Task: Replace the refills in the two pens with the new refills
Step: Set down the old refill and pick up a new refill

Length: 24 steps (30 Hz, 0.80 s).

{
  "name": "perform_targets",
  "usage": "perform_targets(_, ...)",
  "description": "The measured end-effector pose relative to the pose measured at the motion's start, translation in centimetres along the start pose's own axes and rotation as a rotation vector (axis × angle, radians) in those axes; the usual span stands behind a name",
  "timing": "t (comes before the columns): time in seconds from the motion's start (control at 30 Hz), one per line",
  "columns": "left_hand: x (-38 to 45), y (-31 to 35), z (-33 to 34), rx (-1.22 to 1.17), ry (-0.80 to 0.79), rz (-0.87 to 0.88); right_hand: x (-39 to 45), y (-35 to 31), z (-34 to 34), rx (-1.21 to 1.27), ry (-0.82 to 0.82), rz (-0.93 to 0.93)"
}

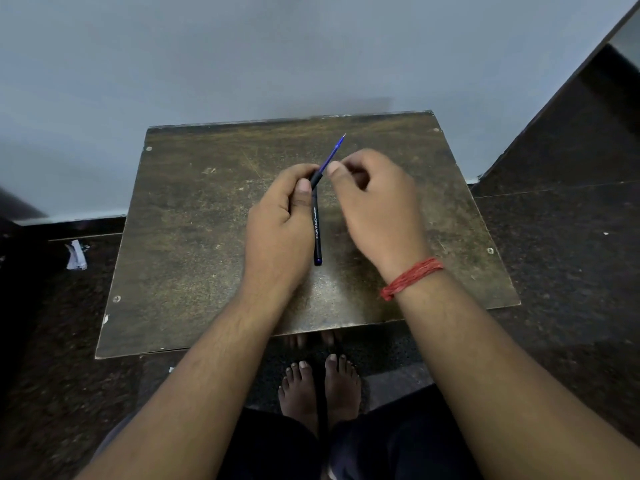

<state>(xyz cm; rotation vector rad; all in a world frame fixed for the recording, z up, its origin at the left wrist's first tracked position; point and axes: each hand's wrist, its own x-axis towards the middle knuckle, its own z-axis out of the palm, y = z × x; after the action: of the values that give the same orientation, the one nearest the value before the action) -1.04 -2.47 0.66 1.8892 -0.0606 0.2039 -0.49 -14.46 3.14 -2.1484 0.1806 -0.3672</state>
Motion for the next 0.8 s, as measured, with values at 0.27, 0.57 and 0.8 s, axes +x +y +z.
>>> perform_targets(0.27,-0.4,0.4,0.2,0.054,-0.024,0.040,-0.2,-0.1,1.4,0.397,-0.018,0.235)
perform_targets(0.57,-0.5,0.2,0.3,0.100,-0.023,0.061,1.0,0.8,-0.1,0.718,0.043,0.350)
perform_targets(0.8,-0.5,0.5,0.1,0.096,-0.046,0.036,3.1,3.8,-3.5,0.943,0.330,0.438)
